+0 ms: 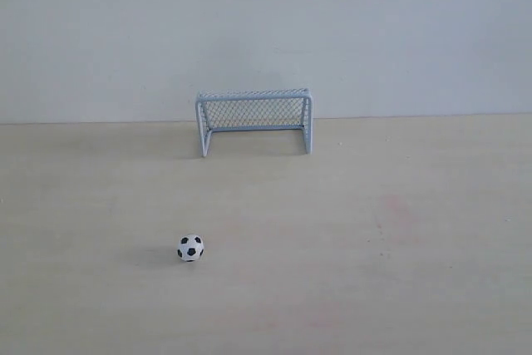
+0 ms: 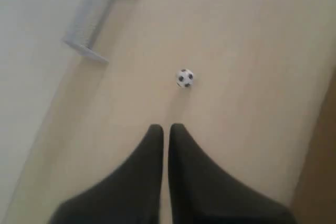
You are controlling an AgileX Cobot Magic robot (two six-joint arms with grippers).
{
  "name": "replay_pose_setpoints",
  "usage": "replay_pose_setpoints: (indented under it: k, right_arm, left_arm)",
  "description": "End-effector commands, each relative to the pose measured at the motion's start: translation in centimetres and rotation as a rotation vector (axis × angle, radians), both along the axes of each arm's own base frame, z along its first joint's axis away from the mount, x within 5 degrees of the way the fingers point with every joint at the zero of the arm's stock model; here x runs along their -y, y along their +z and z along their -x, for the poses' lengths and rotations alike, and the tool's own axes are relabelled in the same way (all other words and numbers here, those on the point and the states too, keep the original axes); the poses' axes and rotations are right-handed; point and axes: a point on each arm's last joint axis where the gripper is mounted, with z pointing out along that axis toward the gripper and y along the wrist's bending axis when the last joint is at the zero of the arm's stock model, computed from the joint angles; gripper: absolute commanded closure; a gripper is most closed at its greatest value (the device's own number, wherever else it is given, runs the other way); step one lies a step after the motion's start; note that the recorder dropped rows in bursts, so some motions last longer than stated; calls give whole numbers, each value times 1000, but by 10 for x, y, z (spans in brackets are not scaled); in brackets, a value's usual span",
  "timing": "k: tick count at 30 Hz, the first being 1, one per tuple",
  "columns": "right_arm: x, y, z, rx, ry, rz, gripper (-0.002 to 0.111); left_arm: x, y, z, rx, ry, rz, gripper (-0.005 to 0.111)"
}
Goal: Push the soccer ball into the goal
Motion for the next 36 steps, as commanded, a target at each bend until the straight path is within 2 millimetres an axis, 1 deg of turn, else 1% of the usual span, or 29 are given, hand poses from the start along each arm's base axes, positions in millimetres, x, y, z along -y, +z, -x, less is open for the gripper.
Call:
replay_pose_setpoints:
  k: [1,6,9,12,16,19,20,22,25,27,29,36]
  right_arm:
    - [0,1,0,8,-4,0,109]
    - [0,1,0,8,-4,0,109]
    - [0,1,0,8,-4,0,109]
    - [0,1,0,8,-4,0,109]
    - [0,1,0,8,-4,0,109]
    - [0,1,0,8,-4,0,109]
    - [0,1,0,8,-4,0,109]
    - [0,1,0,8,-4,0,109]
    - [0,1,0,8,-4,0,109]
    - [0,1,0,8,-4,0,109]
    - [0,0,0,4,-3,1,109]
    - [0,0,0,2,-3,1,109]
  left_arm:
    - [6,-29,-41,-120,-261,-212,102]
    - [3,-70,-97,-225,-266,-337,102]
    - [3,-94,-121,-287,-283,-375,102]
    - [6,-120,-141,-325,-361,-394,102]
    - [11,-162,-167,-394,-401,-379,102]
    - [17,-190,-182,-409,-436,-384,102]
    - [20,-196,-186,-405,-439,-388,102]
    - [30,-210,-193,-424,-467,-397,102]
    - [41,-222,-201,-429,-514,-438,102]
    - [47,-227,-205,-434,-520,-424,102]
    - [50,-228,-205,-442,-523,-394,102]
    - [53,-229,-205,-438,-534,-369,102]
